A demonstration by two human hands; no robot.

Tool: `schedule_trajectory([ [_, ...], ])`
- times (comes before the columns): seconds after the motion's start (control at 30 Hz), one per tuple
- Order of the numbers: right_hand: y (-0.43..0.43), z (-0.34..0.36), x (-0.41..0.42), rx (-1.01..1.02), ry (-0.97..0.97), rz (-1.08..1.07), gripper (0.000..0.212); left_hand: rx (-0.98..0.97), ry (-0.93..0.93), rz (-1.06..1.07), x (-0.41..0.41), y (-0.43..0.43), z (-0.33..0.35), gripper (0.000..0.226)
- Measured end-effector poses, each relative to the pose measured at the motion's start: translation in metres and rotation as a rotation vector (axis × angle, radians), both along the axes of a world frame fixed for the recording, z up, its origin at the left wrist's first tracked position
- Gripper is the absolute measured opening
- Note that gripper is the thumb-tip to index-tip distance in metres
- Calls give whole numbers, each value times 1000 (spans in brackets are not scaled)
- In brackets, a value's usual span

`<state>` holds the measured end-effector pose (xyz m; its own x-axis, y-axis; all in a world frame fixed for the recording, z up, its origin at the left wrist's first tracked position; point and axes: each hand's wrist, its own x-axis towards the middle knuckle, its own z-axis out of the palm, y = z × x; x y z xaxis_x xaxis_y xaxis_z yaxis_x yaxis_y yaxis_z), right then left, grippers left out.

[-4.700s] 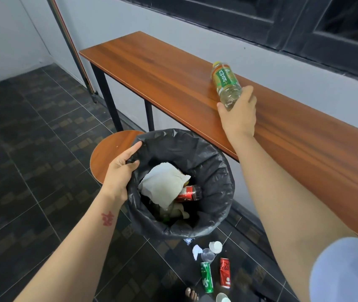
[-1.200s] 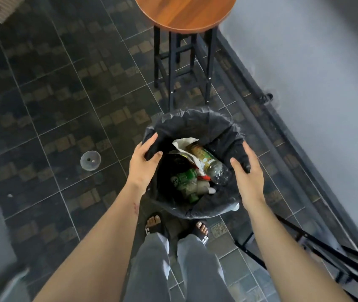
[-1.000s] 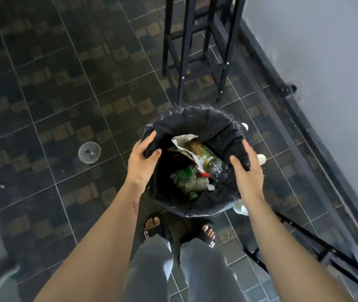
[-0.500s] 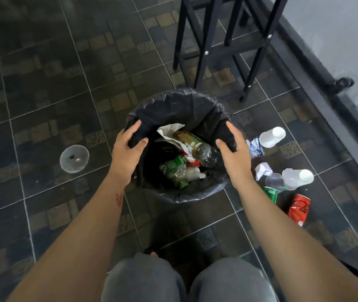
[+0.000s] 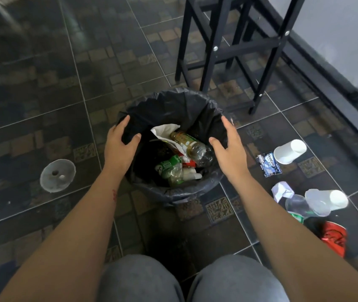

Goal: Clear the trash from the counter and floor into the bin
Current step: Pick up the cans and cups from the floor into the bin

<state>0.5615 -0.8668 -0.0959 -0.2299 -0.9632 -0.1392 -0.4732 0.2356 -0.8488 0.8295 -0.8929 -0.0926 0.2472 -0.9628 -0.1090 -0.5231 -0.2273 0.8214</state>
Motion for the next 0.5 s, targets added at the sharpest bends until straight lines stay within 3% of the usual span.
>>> schedule_trajectory([
  [0.2,-14,-38,-10,-36,335,28,60,-76,-366,-90,-12,-14,-38,56],
  [0.37,-20,-38,-5,4,377,36,58,-110,-643,-168,-13,-14,-36,54],
  [0.5,-19,-34,-7,-27,428,94,60,-130,-739,-259,-32,-5,-30,56],
])
